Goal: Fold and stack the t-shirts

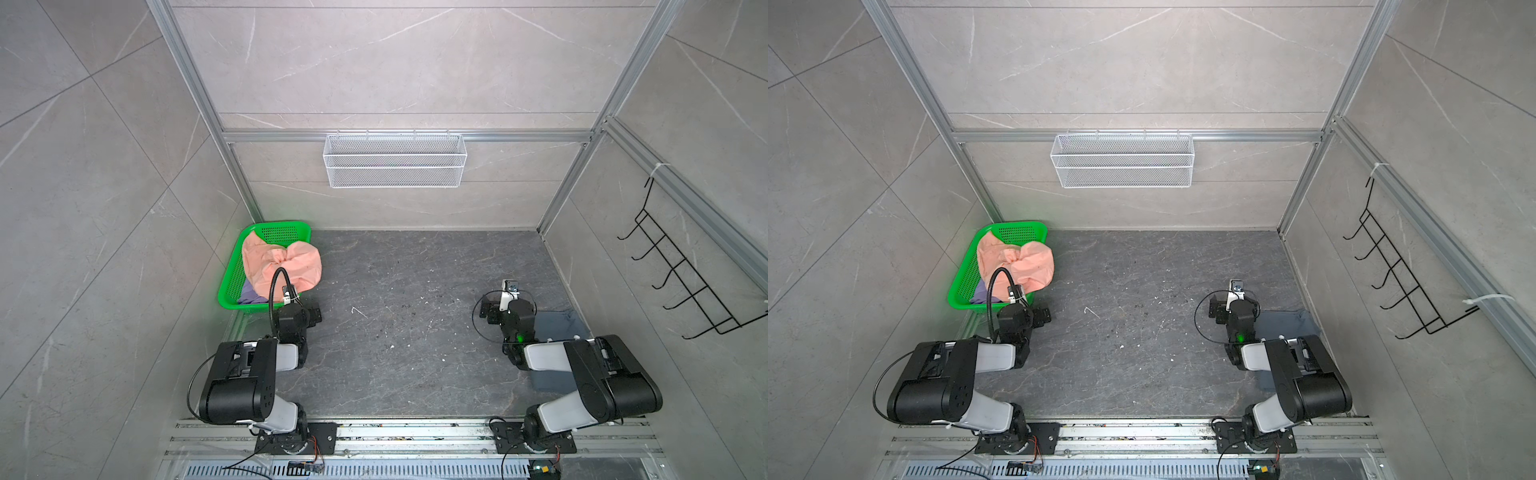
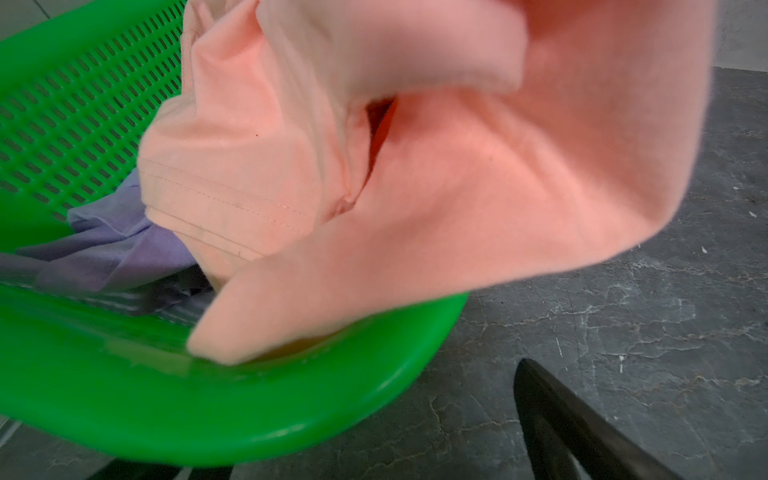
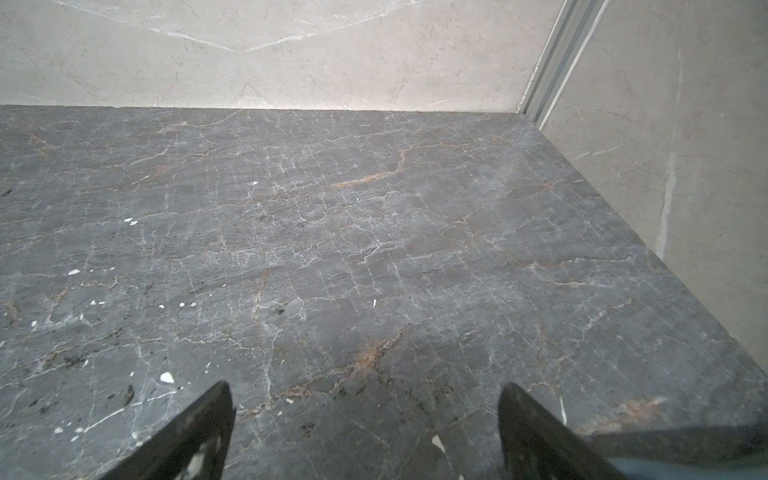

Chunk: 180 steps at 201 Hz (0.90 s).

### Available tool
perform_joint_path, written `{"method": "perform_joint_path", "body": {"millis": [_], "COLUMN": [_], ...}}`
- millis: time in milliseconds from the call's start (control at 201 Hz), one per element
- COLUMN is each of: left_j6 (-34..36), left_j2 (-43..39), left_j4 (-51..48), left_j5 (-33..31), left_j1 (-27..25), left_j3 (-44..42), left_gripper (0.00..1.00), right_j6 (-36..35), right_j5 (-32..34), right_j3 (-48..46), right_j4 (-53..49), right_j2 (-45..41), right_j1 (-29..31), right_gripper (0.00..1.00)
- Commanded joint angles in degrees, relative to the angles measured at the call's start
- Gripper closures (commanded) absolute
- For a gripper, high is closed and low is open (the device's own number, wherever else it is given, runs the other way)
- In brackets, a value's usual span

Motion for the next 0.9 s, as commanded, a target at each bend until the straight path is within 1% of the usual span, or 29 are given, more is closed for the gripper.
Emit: {"method": "perform_joint_path", "body": {"millis": [0,164,189,229,274,304,343,393,443,478,537,597,652,716,781,836,891], "left_j6": [1.17,1.48,1.52,1.52,1.53,1.92,2.12,0.58,-2.89,-5.85,-11.41,-17.83,-22.12,-28.14,-35.06,-40.7,-44.65], "left_j2": [0.27,-0.14,-0.95,-3.07,-5.49,-6.74,-8.44,-10.87,-13.3,-14.87,-17.31,-19.1,-20.46,-21.75,-23.26,-24.19,-24.14], "left_j4": [3.4,3.8,1.67,-5.43,-15.03,-19.55,-23.87,-27.96,-31.75,-35.21,-42.96,-51.05,-56.49,-62.6,-64.91,-64.28,-63.63], "left_j5": [-0.55,-0.84,-0.9,-0.3,0.45,1.14,3.07,5.15,6.57,7.41,8.36,8.48,10.8,11.2,11.63,11.09,8.14], "left_j1": [-0.17,-0.23,-0.25,-0.25,-0.25,-0.25,-0.24,-0.37,-0.64,-1.05,-2.16,-3.76,-5.06,-7.16,-9.61,-12.98,-17.54], "left_j3": [1.34,1.29,2.13,4.99,9.04,11.54,13.85,15.84,17.43,18.71,21.7,24.94,27.06,29.28,30.78,31.72,33.71], "left_gripper": [0.0,0.0,0.0,0.0,0.0,0.0,0.0,0.0,0.0,0.0,0.0,0.0,0.0,0.0,0.0,0.0,0.0], "right_j6": [-0.66,-0.65,-0.73,-0.98,-1.13,-1.37,-1.82,-2.56,-0.59,3.41,8.8,15.8,21.37,28.21,34.59,37.84,37.23], "right_j5": [1.09,1.01,1.08,0.81,-0.08,-0.11,-0.89,-2.65,-3.62,-5.04,-9.77,-14.29,-19.85,-24.98,-28.12,-27.98,-26.09], "right_j3": [1.19,1.1,1.03,1.52,2.94,4.34,7.43,12.01,15.48,17.73,21.94,28.36,33.28,36.02,37.51,38.96,42.11], "right_j4": [1.73,1.81,1.9,1.57,-3.13,-6.28,-13.99,-23.52,-29.57,-32.93,-38.55,-48.09,-53.78,-55.26,-53.03,-51.18,-52.17], "right_j2": [0.6,0.48,0.38,0.2,-1.41,-2.8,-4.9,-7.3,-9.57,-11.13,-12.48,-12.41,-11.15,-10.0,-9.28,-9.06,-8.52], "right_j1": [-0.18,-0.19,-0.1,-0.19,-0.23,-0.11,-0.03,0.19,0.68,0.78,0.89,1.26,2.13,4.12,7.38,11.03,14.64], "right_gripper": [0.01,0.01,0.01,0.01,0.01,0.01,0.01,0.01,0.01,0.01,0.01,0.01,0.01,0.01,0.01,0.01,0.01]}}
